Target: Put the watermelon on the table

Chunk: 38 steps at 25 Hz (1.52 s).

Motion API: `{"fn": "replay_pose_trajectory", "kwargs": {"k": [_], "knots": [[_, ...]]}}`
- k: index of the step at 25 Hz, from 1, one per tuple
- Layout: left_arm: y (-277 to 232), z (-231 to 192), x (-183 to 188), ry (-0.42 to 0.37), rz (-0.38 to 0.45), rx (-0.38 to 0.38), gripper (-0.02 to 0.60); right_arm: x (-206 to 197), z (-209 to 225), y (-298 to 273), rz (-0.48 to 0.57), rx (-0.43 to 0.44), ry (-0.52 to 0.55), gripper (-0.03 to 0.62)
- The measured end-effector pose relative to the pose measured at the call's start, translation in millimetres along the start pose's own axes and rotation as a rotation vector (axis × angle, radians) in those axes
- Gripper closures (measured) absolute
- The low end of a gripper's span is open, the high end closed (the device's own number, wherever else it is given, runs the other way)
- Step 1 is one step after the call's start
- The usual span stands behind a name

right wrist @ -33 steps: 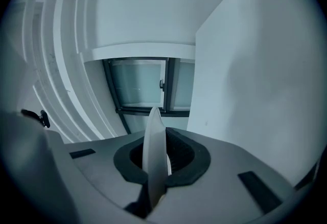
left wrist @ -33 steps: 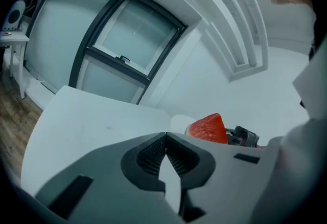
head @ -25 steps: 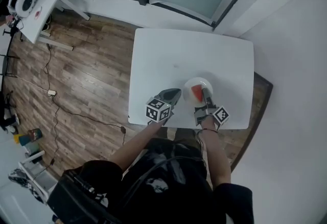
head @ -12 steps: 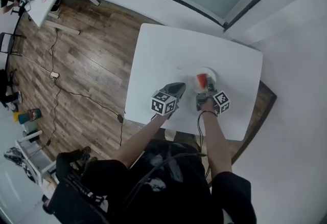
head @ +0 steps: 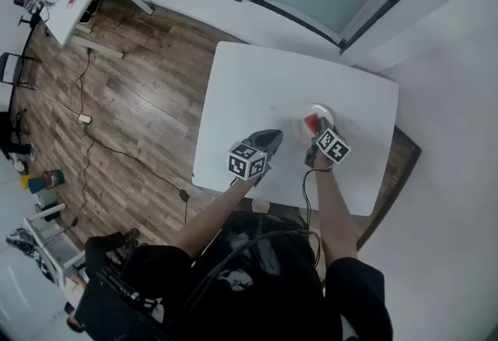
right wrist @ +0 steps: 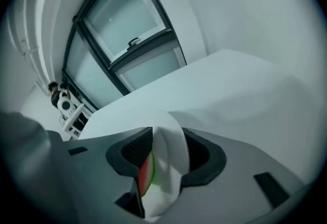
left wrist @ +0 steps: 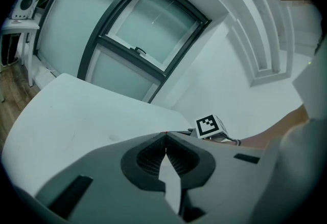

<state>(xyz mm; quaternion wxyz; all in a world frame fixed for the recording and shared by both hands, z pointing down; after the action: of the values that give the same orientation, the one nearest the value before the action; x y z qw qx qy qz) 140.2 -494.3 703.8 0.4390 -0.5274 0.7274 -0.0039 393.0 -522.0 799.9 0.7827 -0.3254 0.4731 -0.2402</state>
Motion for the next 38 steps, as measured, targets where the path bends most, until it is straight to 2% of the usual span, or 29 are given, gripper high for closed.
{"fn": "replay_pose_trajectory", "kwargs": {"k": [2,4,7,10,15,19,20,23,27,38], "knots": [[5.2,-1.3,-0.3,-0.014,-0.004,-0.001,0.577,0.3,4.7,8.0,0.014,-0.049,0.106,0.436],[11.3,-1.7,-2.1,-0.017,-0.004,-0.005,0.577,-4.9,11.4,17.5,0.017,-0.088,0.164,0.436],[18.4,1.7,-3.6,-0.015,-0.004,-0.019,0.577,-17.4,25.3,25.4,0.020,-0.122,0.247,0.424],[21.9,10.1,-2.7,-0.045,-0.004,-0.040,0.577,-11.7,21.0,49.6,0.070,-0.146,0.357,0.425],[33.7,37.1,4.0,-0.178,0.004,-0.082,0.577,-0.5,-31.3,122.3,0.230,-0.001,0.507,0.428],[50.7,58.4,4.9,-0.289,-0.008,-0.099,0.577,-5.6,-66.8,191.0,0.325,0.083,0.586,0.574],[54.2,62.8,5.7,-0.302,-0.006,-0.097,0.577,-7.6,-72.8,205.9,0.341,0.097,0.604,0.582],[63.4,77.9,10.7,-0.338,0.018,-0.110,0.577,-14.9,-81.9,237.3,0.364,0.124,0.595,0.583],[65.6,92.4,12.2,-0.393,0.011,-0.138,0.576,-22.2,-78.9,246.2,0.339,0.161,0.556,0.583],[54.0,105.6,4.8,-0.394,-0.040,-0.166,0.575,-22.4,-70.3,248.1,0.319,0.229,0.527,0.583]]}}
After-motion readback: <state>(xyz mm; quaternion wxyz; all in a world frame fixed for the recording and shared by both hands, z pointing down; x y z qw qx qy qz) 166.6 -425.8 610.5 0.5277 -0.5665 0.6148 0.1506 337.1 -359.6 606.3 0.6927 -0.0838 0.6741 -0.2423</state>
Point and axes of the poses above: the fingertips, and each gripper's own axes: y backward along the fingers, z to its right, x out of its top, the point moved 8 cm from there along y, backward along the fingers, and after that the axes turned 4 degrees about y, right-handed, at the moved point
